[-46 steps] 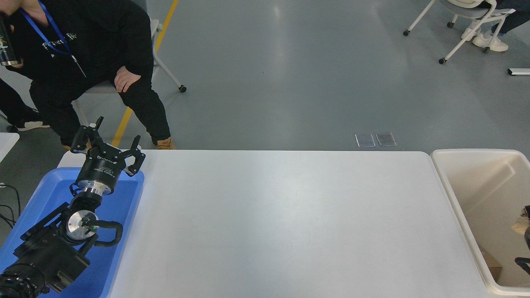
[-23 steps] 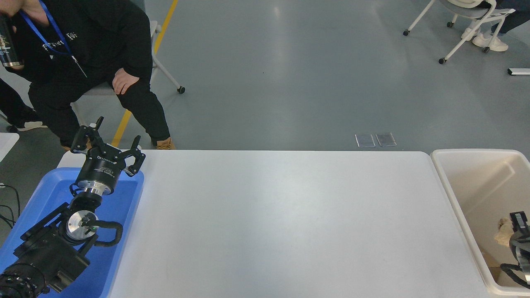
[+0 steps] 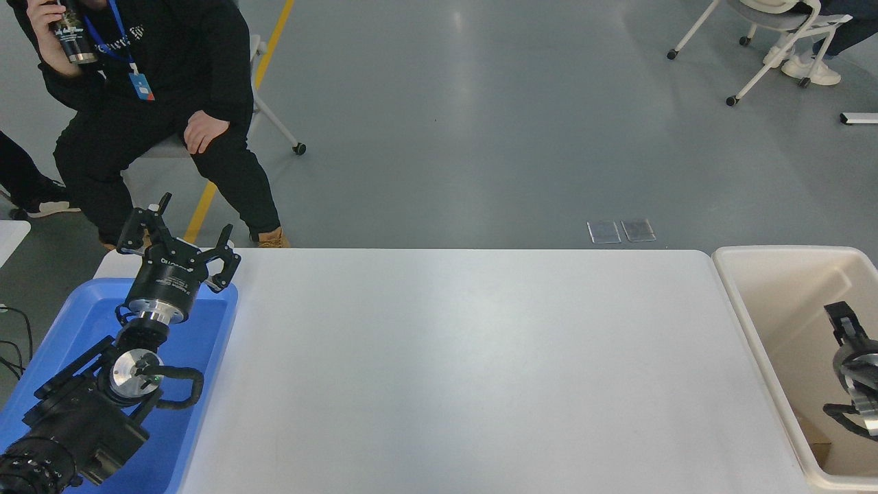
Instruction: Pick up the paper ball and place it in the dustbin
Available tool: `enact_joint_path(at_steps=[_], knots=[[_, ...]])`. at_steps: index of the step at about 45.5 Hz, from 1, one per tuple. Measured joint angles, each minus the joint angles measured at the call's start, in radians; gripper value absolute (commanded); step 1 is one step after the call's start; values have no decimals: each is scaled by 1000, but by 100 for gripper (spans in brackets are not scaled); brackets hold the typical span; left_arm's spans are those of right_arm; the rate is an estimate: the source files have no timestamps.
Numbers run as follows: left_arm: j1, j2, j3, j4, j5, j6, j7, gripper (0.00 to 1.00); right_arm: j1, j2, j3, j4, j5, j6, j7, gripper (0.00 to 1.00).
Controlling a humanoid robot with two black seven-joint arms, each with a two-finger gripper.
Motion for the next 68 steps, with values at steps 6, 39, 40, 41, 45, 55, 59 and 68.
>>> enact_joint_path(at_steps=[6,39,40,41,45,55,59,68], knots=[[-1,0,0,0,0,-1,0,99,180,-14,-123,98,-31,49,-1,100],[0,0,0,0,1,0,0,99,981,158,-537,732,-112,515,-4,100],[0,0,0,0,1,0,0,99,989,161,-546,751,-116,526,-5,100],[1,0,0,1,1,0,0,99,1004,165,-553,777,-123,542,-5,100],[1,0,0,1,1,1,0,99,1072,174,-579,840,-141,582,-5,100],[1,0,0,1,1,1,0,99,1223,185,-649,983,-187,698,-5,100],[1,0,0,1,1,1,0,99,1272,187,-665,1027,-199,732,-5,100],[1,0,0,1,1,1,0,99,1358,194,-682,1096,-215,778,-4,100]])
